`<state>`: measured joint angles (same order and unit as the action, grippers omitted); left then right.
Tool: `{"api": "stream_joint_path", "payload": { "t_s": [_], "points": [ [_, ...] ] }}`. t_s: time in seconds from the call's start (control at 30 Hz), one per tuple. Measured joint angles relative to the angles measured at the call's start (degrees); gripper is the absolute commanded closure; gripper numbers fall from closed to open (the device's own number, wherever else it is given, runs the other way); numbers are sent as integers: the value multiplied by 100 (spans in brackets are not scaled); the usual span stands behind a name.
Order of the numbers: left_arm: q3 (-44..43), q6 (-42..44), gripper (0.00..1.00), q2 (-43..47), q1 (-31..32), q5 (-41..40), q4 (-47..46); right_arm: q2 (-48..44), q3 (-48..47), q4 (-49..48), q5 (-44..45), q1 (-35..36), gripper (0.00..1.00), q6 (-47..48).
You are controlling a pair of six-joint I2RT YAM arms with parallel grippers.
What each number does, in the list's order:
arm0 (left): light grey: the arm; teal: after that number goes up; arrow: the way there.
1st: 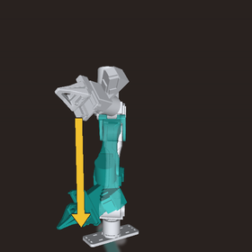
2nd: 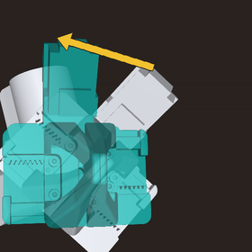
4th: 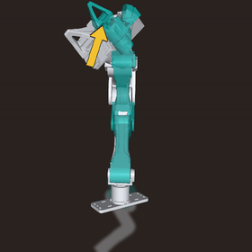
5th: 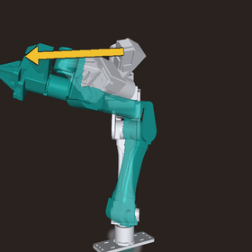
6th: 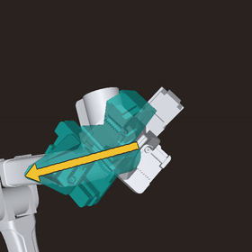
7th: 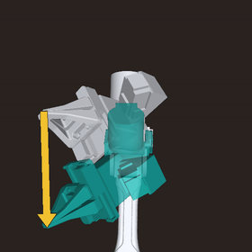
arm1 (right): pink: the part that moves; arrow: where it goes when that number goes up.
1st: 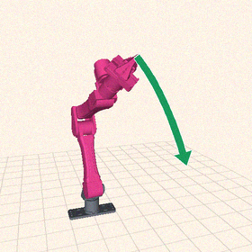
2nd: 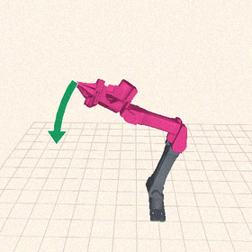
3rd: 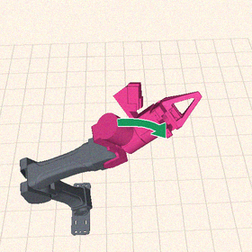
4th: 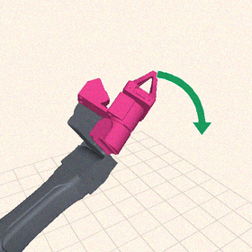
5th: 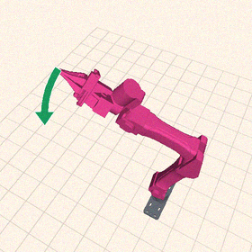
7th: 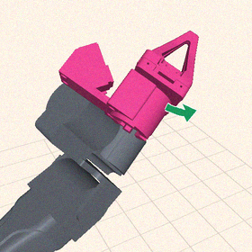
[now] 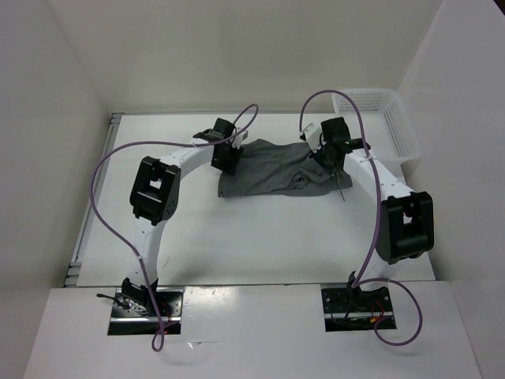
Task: Fold and stack the shorts
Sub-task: Fold the shorts
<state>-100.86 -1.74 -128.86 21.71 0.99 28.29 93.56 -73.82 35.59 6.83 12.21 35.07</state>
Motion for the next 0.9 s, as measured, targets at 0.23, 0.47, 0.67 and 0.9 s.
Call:
{"api": "stream_joint_path", "payload": {
  "t_s": [0.23, 0.47, 0.67, 0.9],
  "points": [
    [50, 9, 90, 22, 2, -407, -188, 42, -33, 0, -2, 0, 100, -11],
    [662, 22, 86, 380, -555, -968, -444, 490, -538, 107, -754, 0, 100, -297],
    [1038, 22, 83, 627, -1091, -962, -376, 986, -1075, 170, -1818, 15, 94, -671],
    [1119, 37, 77, 693, -1246, -767, -304, 1296, -1082, 278, -2621, 15, 49, -1517]
  ]
}}
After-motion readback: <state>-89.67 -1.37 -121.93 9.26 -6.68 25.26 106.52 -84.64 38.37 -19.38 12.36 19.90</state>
